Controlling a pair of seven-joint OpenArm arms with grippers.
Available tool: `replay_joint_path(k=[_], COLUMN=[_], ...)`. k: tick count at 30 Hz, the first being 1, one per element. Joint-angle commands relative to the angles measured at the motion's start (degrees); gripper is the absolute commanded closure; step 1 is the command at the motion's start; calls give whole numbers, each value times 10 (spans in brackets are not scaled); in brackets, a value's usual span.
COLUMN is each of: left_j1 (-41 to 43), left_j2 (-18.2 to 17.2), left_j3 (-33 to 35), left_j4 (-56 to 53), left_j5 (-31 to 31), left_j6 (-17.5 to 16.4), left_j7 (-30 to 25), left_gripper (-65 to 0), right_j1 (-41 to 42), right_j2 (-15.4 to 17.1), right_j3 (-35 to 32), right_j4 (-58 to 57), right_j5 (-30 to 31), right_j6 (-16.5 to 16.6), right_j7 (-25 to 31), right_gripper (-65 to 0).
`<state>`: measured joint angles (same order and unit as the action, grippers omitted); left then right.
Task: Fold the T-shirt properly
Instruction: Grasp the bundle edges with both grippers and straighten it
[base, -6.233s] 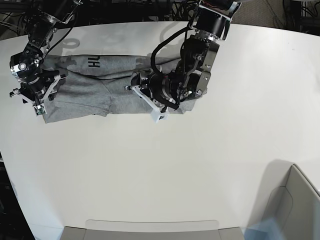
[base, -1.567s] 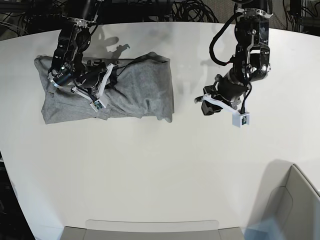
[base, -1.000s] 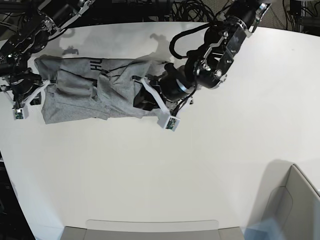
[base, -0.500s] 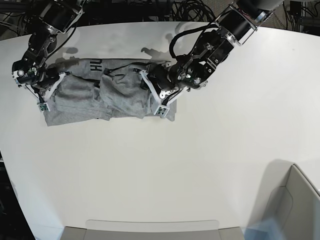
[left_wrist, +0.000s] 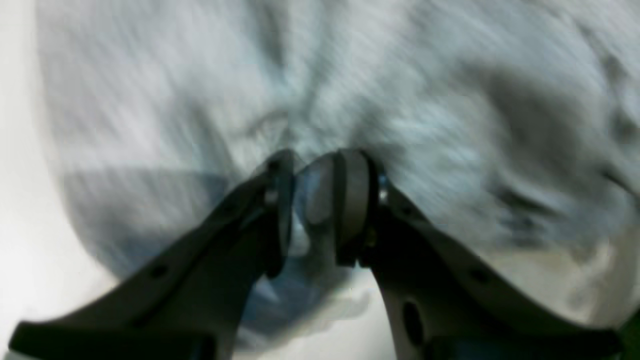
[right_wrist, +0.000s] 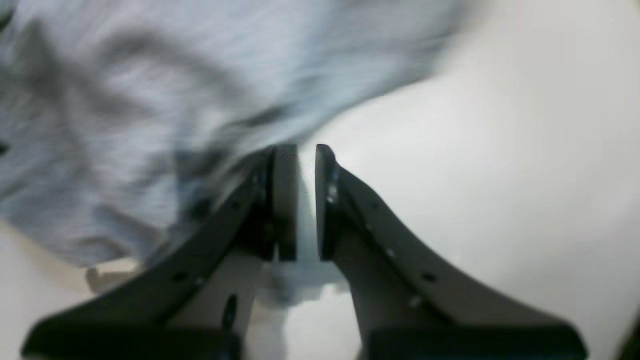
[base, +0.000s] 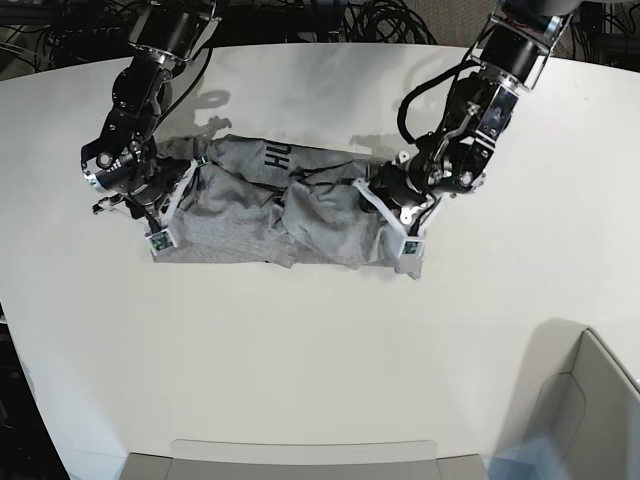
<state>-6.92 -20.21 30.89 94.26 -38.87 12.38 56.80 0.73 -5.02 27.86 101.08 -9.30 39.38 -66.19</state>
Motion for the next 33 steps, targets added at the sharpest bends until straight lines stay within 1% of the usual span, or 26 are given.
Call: replay_joint_path(k=[1,6,7,8,10,11,12,15,18,20,26,28,30,33], left_j1=[-9,-4,-4,-5,-5,-5,-5,-3,10,11,27,27,27,27], left_j2=[1,17,18,18,18,15,15,15,16,14,13,13,13,13], left_j3=[-2,-3,-4,-4,-4,-4,-4,-3,-3,-3,-3,-2,-2,0], left_j4=[30,102,112,122,140,147,150,151,151,151,151,150,150,150], left_j5=[-5,-5,-5,-5,-5,-5,-5,-5,-5,-5,-1,-1,-1,-1], left_j6=[-6,-3,-2,-2,-2,-1,-1,-1,-1,-1,-4,-4,-4,-5], left_j7=[-9,-9,-9,-9,-9,-9,-9,-8,-8,-8,-8,-8,-8,-8], left_gripper=[-155,-155,-155,-155,-155,-155,-155,-155,-155,-155,-155,-155,-155,-155], right_j1=[1,4,5,9,16,17,17,17,25,26,26,42,68,79], right_j2=[9,15,16,22,50,57,65,76,90,91,94,98,110,110], right_j3=[6,68,81,90,106,115,124,165,168,168,168,170,171,169], right_j4=[35,99,103,104,97,87,72,-4,-91,-129,-152,-151,-155,-152], right_j5=[3,4,4,4,5,10,26,81,122,154,267,317,367,440], right_j6=[6,6,6,6,6,6,6,6,6,6,6,6,6,6], right_j7=[6,5,-8,-29,-75,-92,-100,-102,-103,-103,-108,-138,-138,-138], right_gripper=[-58,-64,-83,-117,-198,-231,-245,-245,-244,-244,-244,-244,-244,-244])
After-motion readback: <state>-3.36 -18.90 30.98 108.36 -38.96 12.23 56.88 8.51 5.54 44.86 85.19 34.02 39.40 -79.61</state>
